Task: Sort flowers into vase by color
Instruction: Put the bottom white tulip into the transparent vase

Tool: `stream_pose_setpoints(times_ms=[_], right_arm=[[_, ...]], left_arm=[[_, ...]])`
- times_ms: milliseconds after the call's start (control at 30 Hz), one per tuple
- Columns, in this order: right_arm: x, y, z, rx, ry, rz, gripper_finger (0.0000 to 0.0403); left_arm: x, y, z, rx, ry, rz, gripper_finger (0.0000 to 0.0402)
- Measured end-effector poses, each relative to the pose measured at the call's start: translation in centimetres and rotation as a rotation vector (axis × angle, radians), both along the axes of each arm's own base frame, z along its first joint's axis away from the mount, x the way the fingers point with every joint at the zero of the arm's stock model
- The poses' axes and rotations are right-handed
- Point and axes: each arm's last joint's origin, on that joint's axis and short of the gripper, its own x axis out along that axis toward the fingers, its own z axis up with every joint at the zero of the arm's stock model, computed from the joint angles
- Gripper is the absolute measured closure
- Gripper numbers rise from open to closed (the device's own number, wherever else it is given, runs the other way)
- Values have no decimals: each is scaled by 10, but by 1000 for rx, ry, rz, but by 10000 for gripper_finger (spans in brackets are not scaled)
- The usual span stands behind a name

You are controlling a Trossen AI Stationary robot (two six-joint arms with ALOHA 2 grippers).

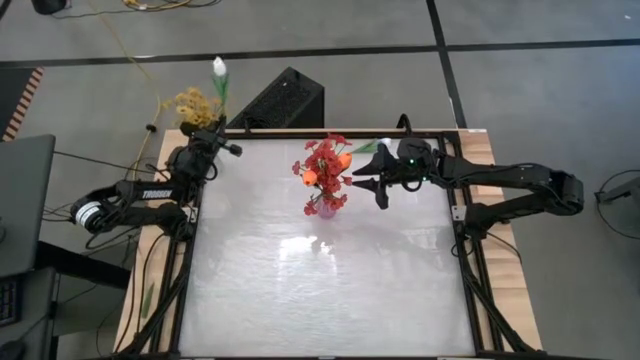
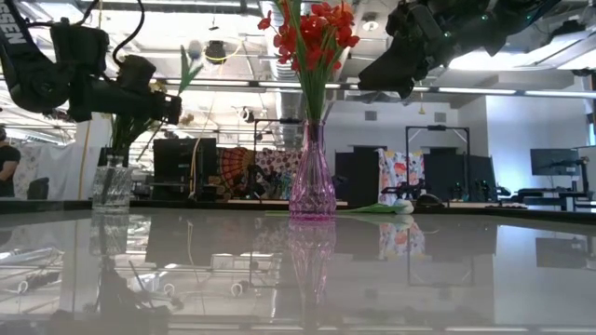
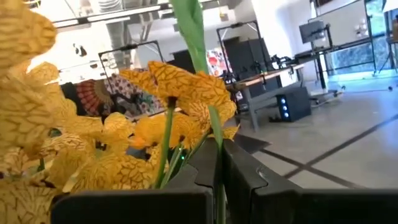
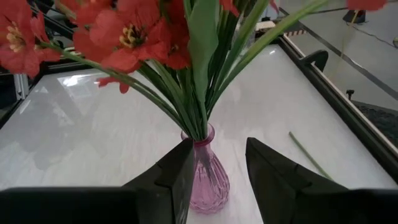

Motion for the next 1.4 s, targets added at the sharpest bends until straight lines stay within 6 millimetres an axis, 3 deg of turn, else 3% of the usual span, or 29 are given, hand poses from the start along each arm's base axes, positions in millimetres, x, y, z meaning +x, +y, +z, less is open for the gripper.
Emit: stream_pose_setpoints(times_ms=[233, 433, 667, 800, 1000, 1167, 1400], right_arm=[[1, 2, 2, 20, -20, 0, 233], [1, 3, 3, 32, -29, 20, 233], [3, -2, 13, 11, -83, 8, 233], [5, -3, 27, 0, -117, 11, 233], [8, -4, 78, -41, -256, 46, 233], [22, -26, 113, -29, -303, 9, 235], [71, -61, 140, 6, -295, 136, 239]], left_arm=[[4, -3, 4, 22, -61, -124, 401], [11, -18, 17, 76, -137, -213, 401], [6, -40, 33, 102, -135, -113, 401], [1, -54, 46, 89, -162, -126, 401], [4, -71, 78, -114, -253, -321, 401], [30, -80, 106, -305, -265, -519, 401], [89, -85, 160, -244, -134, -642, 401]])
